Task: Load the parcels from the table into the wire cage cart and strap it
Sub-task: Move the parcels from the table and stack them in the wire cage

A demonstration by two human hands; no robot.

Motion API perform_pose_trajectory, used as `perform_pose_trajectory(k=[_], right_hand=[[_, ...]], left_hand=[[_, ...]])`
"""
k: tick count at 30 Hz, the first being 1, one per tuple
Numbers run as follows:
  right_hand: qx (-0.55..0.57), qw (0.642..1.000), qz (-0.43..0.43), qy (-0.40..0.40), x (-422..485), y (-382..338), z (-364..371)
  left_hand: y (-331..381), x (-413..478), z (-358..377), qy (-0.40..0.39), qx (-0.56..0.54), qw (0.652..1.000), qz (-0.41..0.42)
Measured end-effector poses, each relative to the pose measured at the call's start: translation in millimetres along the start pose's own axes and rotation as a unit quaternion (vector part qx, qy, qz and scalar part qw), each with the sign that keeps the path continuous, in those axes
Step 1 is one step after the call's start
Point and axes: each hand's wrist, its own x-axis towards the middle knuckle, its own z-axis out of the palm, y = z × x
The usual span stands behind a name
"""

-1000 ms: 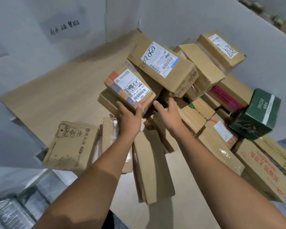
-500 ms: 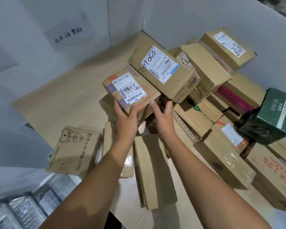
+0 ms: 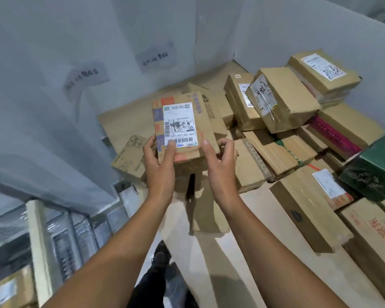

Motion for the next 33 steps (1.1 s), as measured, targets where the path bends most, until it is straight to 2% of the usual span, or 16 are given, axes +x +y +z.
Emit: perform_pose_trajectory(k=[5,7,15,17,21,26,31,33], right_hand=[[0.028,0.995,0.022,-0.089,-31.3,-11.8,33.2],[0.004,0.991,0.025,-0.133,-42.4,-12.5,58.0],[-0.066,0.946,-0.015,-0.317,-97.5,-12.6,206.9],[-0.075,0.926,-0.014,-0.371,-117.4,-10.3,253.9],[-0.057,0.866,0.048,-0.495,-169.4,0.6,355.7],[-0.140,0.813,0.050,-0.563,-240.8,22.7,467.6],[-0.241,0.742,0.027,-0.625,-283.6,53.9,544.0],[-0.287,0.703,0.002,-0.650,-290.1,71.3,575.1]], left_hand=[[-3.7,-29.1,-62.1,0.054,0.005,0.998,0.039],[-6.8,-30.9,-94.0,0.076,-0.004,0.996,0.037],[-20.7,-25.3,-247.2,0.202,-0.062,0.977,0.018],[-27.5,-24.4,-292.8,0.255,-0.064,0.965,0.020],[-41.4,-30.9,-389.2,0.346,-0.078,0.935,0.019],[-60.3,-42.2,-489.7,0.440,-0.131,0.888,-0.010],[-88.4,-46.8,-550.9,0.497,-0.169,0.848,-0.076],[-106.5,-39.7,-567.7,0.529,-0.168,0.827,-0.089]])
